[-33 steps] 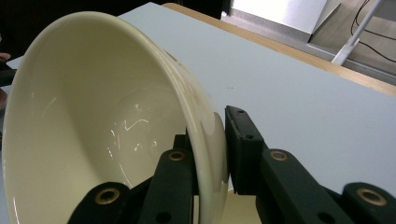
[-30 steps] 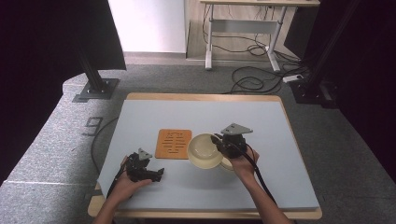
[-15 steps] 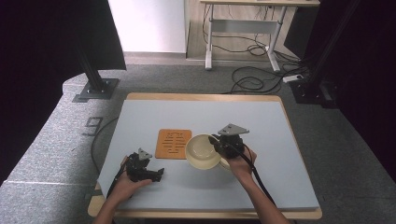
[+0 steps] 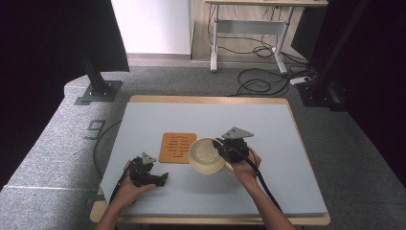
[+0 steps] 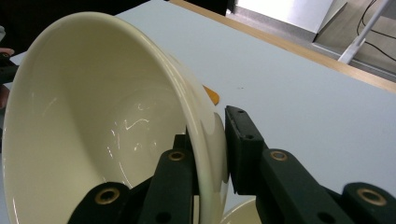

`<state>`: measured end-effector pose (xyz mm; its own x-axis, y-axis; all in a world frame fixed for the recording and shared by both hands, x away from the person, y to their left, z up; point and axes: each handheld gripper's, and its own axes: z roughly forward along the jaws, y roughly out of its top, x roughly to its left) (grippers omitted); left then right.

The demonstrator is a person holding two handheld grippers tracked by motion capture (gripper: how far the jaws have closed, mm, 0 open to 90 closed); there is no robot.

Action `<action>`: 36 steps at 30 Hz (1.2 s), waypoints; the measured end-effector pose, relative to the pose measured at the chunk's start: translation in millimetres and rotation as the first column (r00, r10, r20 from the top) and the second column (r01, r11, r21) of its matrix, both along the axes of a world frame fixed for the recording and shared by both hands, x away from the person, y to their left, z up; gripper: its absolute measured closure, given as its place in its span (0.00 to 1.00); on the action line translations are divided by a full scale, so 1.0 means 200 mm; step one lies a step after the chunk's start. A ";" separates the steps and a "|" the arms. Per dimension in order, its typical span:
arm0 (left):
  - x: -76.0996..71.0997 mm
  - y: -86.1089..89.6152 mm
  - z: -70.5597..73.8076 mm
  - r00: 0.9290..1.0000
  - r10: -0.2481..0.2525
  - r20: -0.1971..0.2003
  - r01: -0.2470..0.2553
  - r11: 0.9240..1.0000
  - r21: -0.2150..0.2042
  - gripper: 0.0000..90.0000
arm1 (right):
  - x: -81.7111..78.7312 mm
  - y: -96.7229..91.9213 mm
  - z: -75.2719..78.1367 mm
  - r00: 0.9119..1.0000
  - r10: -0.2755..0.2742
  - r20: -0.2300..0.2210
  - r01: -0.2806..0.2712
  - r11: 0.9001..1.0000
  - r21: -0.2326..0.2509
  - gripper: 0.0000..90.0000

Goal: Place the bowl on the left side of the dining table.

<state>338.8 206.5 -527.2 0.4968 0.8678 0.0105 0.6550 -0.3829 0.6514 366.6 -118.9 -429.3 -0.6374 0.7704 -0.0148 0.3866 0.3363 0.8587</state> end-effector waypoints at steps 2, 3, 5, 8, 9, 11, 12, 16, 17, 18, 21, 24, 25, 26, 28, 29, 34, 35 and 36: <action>0.00 0.00 0.00 1.000 0.000 0.000 0.000 1.000 0.000 0.00 | 0.00 0.01 0.00 1.000 0.002 0.003 -0.002 1.000 0.000 0.89; 0.00 0.00 0.00 1.000 0.000 0.000 0.000 1.000 0.000 0.00 | 0.00 0.01 0.00 1.000 0.003 0.003 -0.003 1.000 -0.002 0.89; 0.00 0.00 0.00 1.000 0.000 0.000 0.000 1.000 0.000 0.00 | 0.00 0.01 0.00 1.000 0.004 0.006 -0.004 1.000 -0.002 0.89; 0.00 0.00 0.00 1.000 -0.001 -0.001 0.001 1.000 0.000 0.00 | 0.00 0.03 0.01 1.000 0.007 0.007 -0.007 1.000 0.000 0.89; 0.00 0.00 0.00 1.000 -0.001 0.000 0.001 1.000 0.000 0.00 | 0.00 0.03 0.01 1.000 0.005 0.009 -0.005 1.000 -0.001 0.89; 0.00 0.00 0.00 1.000 0.000 0.000 0.000 1.000 0.000 0.00 | 0.00 0.03 0.01 1.000 0.006 0.010 -0.006 1.000 -0.003 0.89; 0.00 0.00 0.00 1.000 -0.002 -0.001 0.002 1.000 0.002 0.00 | 0.00 0.04 0.01 1.000 0.007 0.009 -0.007 1.000 -0.002 0.89; 0.00 0.00 0.00 1.000 -0.002 -0.001 0.002 1.000 0.003 0.00 | 0.00 0.05 0.02 1.000 0.010 0.009 -0.010 1.000 -0.003 0.89; 0.00 0.00 0.00 1.000 -0.002 -0.001 0.002 1.000 0.003 0.00 | 0.00 0.05 0.02 1.000 0.013 0.009 -0.013 1.000 -0.002 0.89; 0.00 0.00 0.00 1.000 -0.002 -0.001 0.002 1.000 0.002 0.00 | 0.01 0.05 0.02 1.000 0.012 0.007 -0.012 1.000 -0.001 0.89; 0.00 0.00 0.00 1.000 -0.001 -0.001 0.001 1.000 0.001 0.00 | 0.01 0.06 0.02 1.000 0.012 0.007 -0.012 1.000 0.003 0.89; 0.00 0.00 0.00 1.000 0.000 0.000 0.000 1.000 0.000 0.00 | 0.01 0.07 0.01 1.000 0.016 0.008 -0.016 1.000 0.003 0.89; 0.00 0.00 0.00 1.000 0.000 0.000 0.000 1.000 0.000 0.00 | 0.01 0.07 0.01 1.000 0.015 0.007 -0.015 1.000 0.002 0.89; 0.00 0.00 0.00 1.000 0.001 0.000 -0.001 1.000 -0.001 0.00 | 0.01 0.07 0.01 1.000 0.017 0.005 -0.017 1.000 0.002 0.89; 0.00 0.00 0.00 1.000 0.001 0.001 -0.001 1.000 -0.001 0.00 | 0.02 0.08 0.01 1.000 0.015 0.002 -0.015 1.000 0.001 0.89; 0.00 0.00 0.00 1.000 0.002 0.001 -0.002 1.000 -0.001 0.00 | 0.02 0.08 0.01 1.000 0.014 0.004 -0.014 1.000 0.001 0.89; 0.00 0.00 0.00 1.000 0.000 0.000 0.000 1.000 0.000 0.00 | 0.02 0.10 0.01 1.000 0.020 -0.001 -0.020 1.000 0.000 0.89; 0.00 0.00 0.00 1.000 0.000 0.000 0.000 1.000 0.000 0.00 | 0.02 0.10 0.01 1.000 0.021 0.000 -0.021 1.000 0.000 0.89; 0.00 0.00 0.00 1.000 0.000 0.000 0.000 1.000 0.000 0.00 | 0.02 0.10 0.01 1.000 0.023 0.000 -0.023 1.000 0.000 0.89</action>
